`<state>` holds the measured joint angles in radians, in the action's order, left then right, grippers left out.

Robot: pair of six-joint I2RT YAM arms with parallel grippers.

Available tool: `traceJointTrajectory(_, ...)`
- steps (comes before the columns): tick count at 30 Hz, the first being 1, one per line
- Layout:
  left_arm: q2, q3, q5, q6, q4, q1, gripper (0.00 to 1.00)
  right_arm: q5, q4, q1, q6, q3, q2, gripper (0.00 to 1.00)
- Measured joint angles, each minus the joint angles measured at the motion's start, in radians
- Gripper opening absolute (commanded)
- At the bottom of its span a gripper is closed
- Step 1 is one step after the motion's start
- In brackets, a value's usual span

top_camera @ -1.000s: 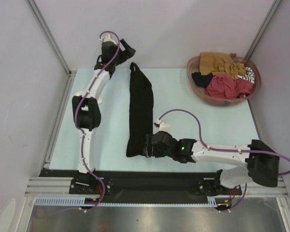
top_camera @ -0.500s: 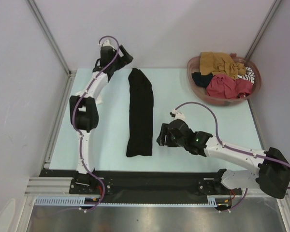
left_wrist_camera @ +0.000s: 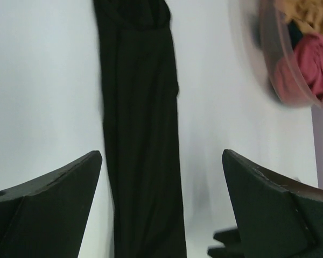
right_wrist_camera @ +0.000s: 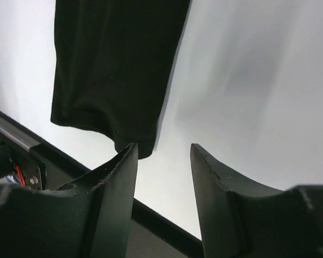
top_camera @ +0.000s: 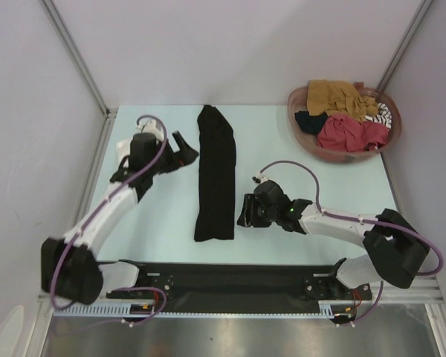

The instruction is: Fold and stack the tank tops

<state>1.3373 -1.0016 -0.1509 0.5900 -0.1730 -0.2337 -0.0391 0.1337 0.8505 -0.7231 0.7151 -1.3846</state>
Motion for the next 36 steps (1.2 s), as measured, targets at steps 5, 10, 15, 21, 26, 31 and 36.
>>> traceJointTrajectory(5, -0.308, 0.283, 0.032, -0.008, -0.008, -0.143, 1.0, -0.082, -0.099, 0.001, -0.02, -0.032, -0.07, 0.6)
traceJointTrajectory(10, -0.448, 0.483, 0.043, -0.006, -0.084, -0.155, 1.0, -0.12, -0.178, 0.018, -0.052, -0.045, -0.127, 0.56)
traceJointTrajectory(15, -0.603, 0.607, 0.045, 0.024, -0.13, -0.18, 1.0, -0.155, -0.292, 0.045, -0.11, -0.087, -0.171, 0.47)
traceJointTrajectory(21, -0.589, 0.657, 0.032, 0.064, -0.108, -0.189, 0.99, -0.172, -0.364, 0.057, -0.161, -0.106, -0.22, 0.13)
traceJointTrajectory(26, -0.526, 0.702, 0.017, 0.097, -0.083, -0.232, 0.99, -0.117, -0.327, 0.082, -0.183, -0.147, -0.157, 0.15)
traceJointTrajectory(31, -0.494, 0.709, 0.017, 0.143, -0.067, -0.31, 0.99, -0.079, -0.289, 0.12, -0.204, -0.179, -0.103, 0.35)
traceJointTrajectory(36, -0.47, 0.726, 0.016, 0.193, -0.012, -0.361, 0.91, -0.073, -0.305, 0.127, -0.219, -0.189, -0.083, 0.42)
